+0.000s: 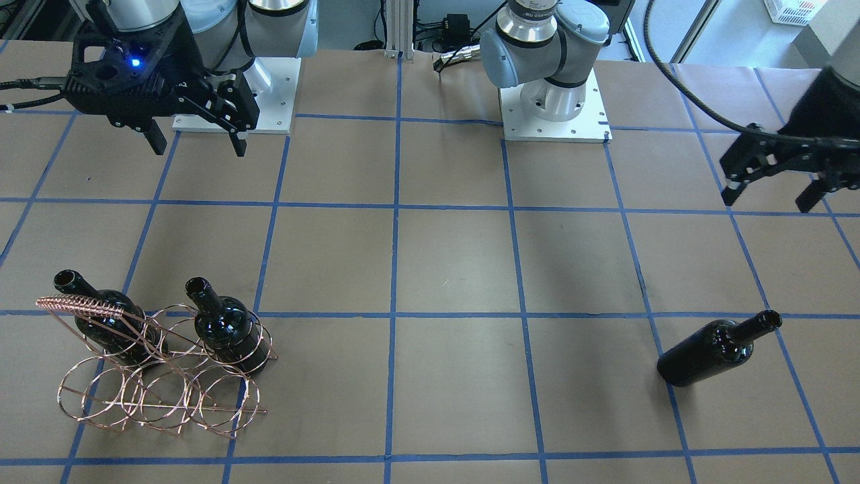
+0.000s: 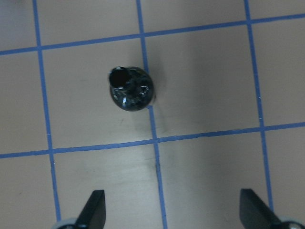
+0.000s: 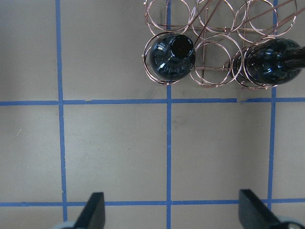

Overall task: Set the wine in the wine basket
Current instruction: 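Move the left gripper down over the neck of the loose dark bottle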

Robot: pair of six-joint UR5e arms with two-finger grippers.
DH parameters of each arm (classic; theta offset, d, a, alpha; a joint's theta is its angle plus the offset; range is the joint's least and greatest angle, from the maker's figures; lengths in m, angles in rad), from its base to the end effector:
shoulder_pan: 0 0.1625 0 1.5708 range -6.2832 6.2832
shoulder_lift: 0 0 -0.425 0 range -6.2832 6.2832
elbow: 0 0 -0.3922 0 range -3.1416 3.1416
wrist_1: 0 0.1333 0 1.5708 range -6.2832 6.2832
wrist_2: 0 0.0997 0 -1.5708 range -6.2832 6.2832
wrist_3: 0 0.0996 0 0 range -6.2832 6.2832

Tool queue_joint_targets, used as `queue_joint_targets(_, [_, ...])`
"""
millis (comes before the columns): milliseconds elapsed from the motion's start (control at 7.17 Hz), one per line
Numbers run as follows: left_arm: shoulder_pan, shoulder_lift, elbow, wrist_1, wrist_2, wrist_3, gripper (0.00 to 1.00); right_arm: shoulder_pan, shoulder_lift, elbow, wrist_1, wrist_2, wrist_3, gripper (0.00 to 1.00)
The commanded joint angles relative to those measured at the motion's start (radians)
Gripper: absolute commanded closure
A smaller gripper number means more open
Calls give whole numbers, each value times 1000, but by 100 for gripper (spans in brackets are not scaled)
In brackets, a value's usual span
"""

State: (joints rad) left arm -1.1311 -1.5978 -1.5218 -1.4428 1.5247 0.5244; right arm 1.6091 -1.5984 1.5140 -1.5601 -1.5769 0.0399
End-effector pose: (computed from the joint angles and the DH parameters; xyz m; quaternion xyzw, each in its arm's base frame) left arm 0.0953 -0.5265 0.5125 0.0439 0.9960 -0.0770 0.0144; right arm 0.1512 -0.4804 0.5284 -0.0009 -0.9993 0.0369 0.0016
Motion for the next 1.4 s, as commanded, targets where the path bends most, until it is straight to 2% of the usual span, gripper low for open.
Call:
queue_joint_targets(0, [63, -71, -23, 118, -12, 31, 0, 0, 0, 0, 0, 0, 0, 0])
queue_joint_targets(558, [45, -154, -121, 318, -64, 28, 0, 0, 0, 0, -2, 0, 2, 0])
queue_joint_targets(1256, [45, -237, -124, 413, -107, 23, 0, 0, 0, 0, -2, 0, 2, 0])
